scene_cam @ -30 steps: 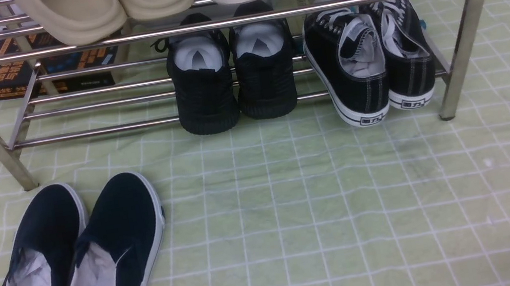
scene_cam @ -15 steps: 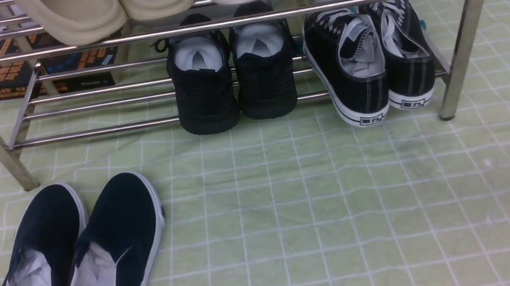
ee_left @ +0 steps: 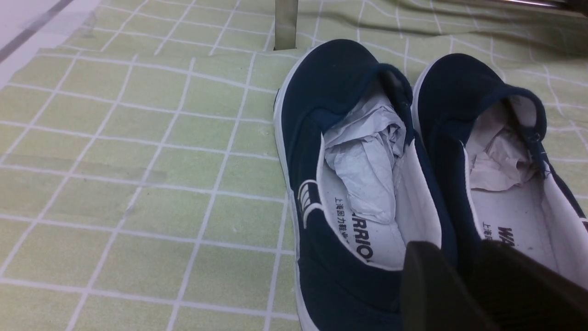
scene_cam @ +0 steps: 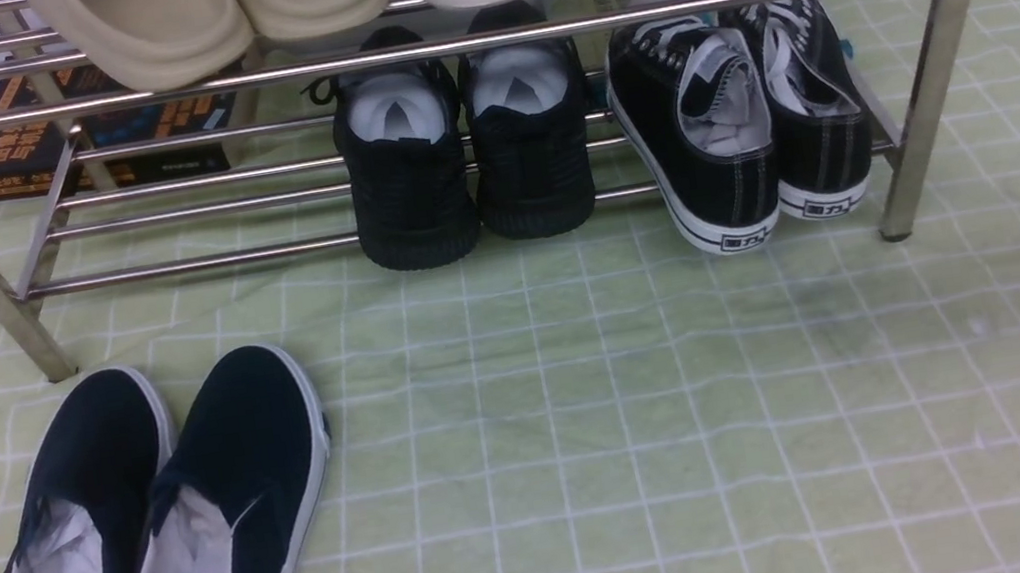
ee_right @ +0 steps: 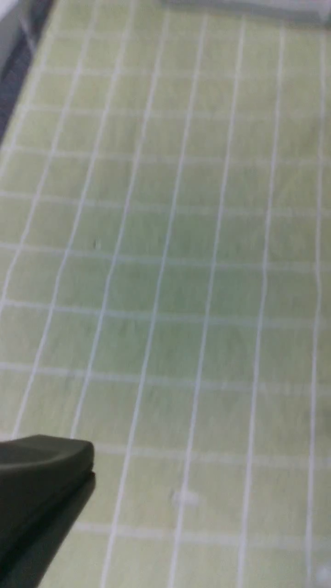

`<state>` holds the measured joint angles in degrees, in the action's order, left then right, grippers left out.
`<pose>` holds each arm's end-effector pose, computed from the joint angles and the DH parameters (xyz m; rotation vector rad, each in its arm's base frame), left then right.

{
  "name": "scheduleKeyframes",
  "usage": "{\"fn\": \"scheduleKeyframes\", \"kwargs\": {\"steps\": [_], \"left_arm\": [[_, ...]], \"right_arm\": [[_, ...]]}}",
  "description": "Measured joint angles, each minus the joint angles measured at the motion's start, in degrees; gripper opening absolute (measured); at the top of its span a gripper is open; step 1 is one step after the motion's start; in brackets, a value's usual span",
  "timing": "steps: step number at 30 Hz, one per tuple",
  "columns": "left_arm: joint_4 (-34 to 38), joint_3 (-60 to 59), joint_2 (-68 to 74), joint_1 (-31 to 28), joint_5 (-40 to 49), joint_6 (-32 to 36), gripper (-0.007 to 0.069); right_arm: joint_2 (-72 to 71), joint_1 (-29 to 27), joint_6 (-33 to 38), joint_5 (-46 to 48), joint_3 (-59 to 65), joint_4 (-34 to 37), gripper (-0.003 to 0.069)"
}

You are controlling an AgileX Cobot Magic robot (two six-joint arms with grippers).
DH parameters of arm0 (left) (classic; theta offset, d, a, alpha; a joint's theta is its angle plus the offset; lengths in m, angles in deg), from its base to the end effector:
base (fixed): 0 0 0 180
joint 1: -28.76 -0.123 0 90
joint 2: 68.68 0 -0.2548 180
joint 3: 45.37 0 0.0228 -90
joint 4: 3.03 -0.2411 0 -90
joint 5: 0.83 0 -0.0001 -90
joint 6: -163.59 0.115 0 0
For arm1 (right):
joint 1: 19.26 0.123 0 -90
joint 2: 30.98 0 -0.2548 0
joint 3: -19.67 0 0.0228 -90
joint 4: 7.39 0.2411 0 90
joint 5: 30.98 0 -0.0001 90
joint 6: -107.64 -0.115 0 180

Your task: Take the shoes off the shelf with your hand from the green coffee tablecloth.

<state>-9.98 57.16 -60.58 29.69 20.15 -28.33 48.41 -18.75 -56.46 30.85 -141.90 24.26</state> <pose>0.0966 0.0034 0.1677 -0.1029 1.8542 -0.0368 0.2365 0.0553 0.2703 -0.1445 2.6491 0.6538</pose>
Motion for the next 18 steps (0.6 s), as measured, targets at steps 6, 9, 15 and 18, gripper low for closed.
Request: {"fn": "scheduleKeyframes", "kwargs": {"steps": [6, 9, 15, 18], "left_arm": [[0.0, 0.0, 0.0, 0.0, 0.0, 0.0, 0.018], [0.0, 0.0, 0.0, 0.0, 0.0, 0.0, 0.0185], [0.0, 0.0, 0.0, 0.0, 0.0, 0.0, 0.0195], [-0.17, 0.0, 0.0, 0.0, 0.0, 0.0, 0.0197]], "right_arm": [[11.11, 2.06, 8.6, 4.58, -13.81, 11.62, 0.0003], [14.38, 7.34, 5.29, 3.56, -19.59, 8.38, 0.0018], [21.28, 19.95, -9.19, -0.41, -30.89, -9.69, 0.0161], [25.2, 23.39, -14.69, -1.83, -35.53, -17.79, 0.0248]]}}
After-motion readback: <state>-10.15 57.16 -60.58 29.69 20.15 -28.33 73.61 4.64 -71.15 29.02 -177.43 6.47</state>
